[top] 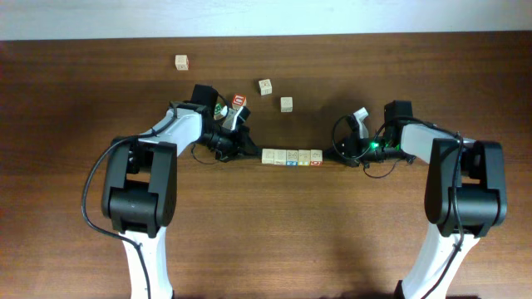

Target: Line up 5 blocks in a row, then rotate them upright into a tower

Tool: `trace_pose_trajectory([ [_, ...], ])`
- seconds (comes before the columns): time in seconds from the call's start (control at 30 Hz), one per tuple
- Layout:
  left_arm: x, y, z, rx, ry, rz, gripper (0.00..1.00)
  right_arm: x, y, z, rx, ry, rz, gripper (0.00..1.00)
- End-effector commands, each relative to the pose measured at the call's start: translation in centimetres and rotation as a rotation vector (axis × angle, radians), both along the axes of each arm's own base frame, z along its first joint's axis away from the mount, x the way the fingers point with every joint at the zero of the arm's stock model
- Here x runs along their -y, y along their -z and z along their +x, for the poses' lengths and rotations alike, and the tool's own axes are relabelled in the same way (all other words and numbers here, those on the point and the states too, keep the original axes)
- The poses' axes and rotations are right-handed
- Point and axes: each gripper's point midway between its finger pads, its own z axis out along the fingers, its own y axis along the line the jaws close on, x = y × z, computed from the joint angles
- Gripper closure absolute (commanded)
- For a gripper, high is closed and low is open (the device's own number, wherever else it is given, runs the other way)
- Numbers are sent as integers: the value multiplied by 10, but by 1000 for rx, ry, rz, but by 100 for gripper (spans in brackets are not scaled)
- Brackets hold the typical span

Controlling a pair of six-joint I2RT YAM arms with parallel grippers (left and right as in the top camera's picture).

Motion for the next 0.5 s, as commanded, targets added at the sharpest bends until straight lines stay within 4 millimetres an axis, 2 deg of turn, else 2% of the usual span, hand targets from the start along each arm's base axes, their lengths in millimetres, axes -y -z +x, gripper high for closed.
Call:
trace_pose_trajectory([
  [0.0, 3, 4, -4, -26, 2, -15, 100, -5, -3, -2, 12, -18, 37, 96],
  [0.47, 3, 4, -4, -27, 2, -15, 100, -3, 10, -3, -17, -11, 14, 96],
])
